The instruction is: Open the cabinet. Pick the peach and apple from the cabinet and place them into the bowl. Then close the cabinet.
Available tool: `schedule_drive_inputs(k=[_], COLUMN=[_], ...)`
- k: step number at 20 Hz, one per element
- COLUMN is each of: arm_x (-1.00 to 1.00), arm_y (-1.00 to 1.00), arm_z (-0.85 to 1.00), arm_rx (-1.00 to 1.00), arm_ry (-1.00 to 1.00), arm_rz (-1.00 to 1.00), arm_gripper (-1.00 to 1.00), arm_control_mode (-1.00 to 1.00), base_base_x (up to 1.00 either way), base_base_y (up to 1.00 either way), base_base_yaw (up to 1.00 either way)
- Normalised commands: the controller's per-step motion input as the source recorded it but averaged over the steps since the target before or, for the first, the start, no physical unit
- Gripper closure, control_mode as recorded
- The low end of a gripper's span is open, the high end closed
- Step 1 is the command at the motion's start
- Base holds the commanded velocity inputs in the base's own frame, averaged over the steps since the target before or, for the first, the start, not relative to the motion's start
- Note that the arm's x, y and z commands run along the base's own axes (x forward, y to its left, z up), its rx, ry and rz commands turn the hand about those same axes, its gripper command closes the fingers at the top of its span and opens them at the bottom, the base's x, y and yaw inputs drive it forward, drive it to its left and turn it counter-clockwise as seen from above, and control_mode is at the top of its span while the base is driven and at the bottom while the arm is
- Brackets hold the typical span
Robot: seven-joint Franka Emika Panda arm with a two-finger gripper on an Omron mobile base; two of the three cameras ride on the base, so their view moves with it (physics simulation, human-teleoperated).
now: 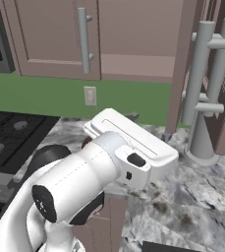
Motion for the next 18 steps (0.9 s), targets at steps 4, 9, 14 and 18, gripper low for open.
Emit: schedule_drive_inputs(k=[4,9,14,18], arm_x=[0.0,0.13,0.26,0.38], arm_y=[0.0,0.0,0.02,0.08], arm_z=[-0.19,-0.04,0.0,-0.04], arm_rx=[-0.01,0.0,0.0,0.0], arm_ry=[0.04,0.04,0.06,0.07], arm_rz=[0.01,0.0,0.0,0.0], arm_gripper=[-1.0,-1.0,-1.0,-1.0], arm_control_mode=[-1.0,-1.0,-1.0,-1.0], base_base_x=[0.0,0.0,0.0,0.0], base_base_y=[0.0,0.0,0.0,0.0], base_base_yaw=[0.0,0.0,0.0,0.0])
